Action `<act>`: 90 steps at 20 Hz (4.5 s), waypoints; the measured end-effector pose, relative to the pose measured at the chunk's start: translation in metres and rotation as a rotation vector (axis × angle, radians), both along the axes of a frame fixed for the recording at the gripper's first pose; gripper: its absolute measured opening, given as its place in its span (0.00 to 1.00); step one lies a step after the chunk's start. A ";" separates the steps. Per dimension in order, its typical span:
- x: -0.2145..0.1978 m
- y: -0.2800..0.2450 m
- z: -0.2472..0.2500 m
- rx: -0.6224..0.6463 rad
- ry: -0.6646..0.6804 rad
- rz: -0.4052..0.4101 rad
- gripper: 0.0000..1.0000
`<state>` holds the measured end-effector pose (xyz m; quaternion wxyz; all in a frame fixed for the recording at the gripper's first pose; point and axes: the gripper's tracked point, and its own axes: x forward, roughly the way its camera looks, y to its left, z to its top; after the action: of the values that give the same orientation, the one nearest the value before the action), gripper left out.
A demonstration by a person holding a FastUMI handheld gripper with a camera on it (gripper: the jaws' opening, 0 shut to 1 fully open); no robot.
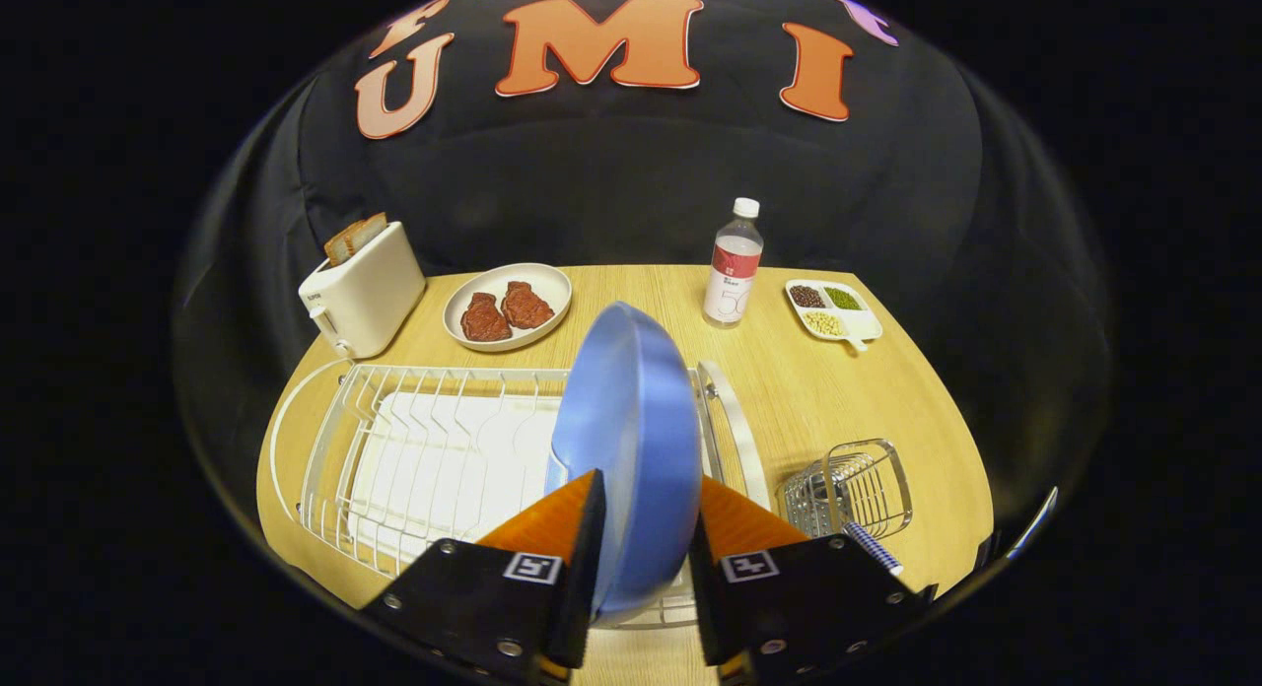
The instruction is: Take the plate from the dish rack, then take the spoon from the basket and place it into the plate.
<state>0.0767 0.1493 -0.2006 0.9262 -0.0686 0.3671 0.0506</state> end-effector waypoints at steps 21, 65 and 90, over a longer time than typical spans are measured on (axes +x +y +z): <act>0.004 0.003 0.048 -0.145 -0.090 -0.125 0.24; -0.251 -0.007 -0.050 0.662 0.268 -0.179 0.24; -0.232 0.004 -0.122 0.698 0.419 -0.219 0.57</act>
<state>-0.1558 0.1535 -0.3231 0.7991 0.3005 0.5135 0.0863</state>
